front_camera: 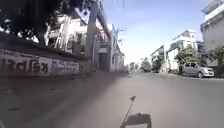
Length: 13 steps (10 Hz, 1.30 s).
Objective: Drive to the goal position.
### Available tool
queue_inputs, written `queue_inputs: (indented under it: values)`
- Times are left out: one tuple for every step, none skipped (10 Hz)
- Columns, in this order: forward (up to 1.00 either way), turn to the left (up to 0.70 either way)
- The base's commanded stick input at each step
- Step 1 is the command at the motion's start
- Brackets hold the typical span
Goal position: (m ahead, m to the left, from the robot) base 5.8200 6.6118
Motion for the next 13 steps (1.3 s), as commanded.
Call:
queue_inputs:
  values:
    - [1.0, 0.0]
    - [1.0, 0.0]
    - [1.0, 0.0]
    - [0.39, 0.0]
    - [0.0, 0.0]
    - [0.0, 0.0]
    - [0.0, 0.0]
    - [0.36, 0.0]
    - [0.87, 0.0]
    - [0.87, 0.0]
    - [0.44, 0.0]
    - [0.0, 0.0]
    - [0.0, 0.0]
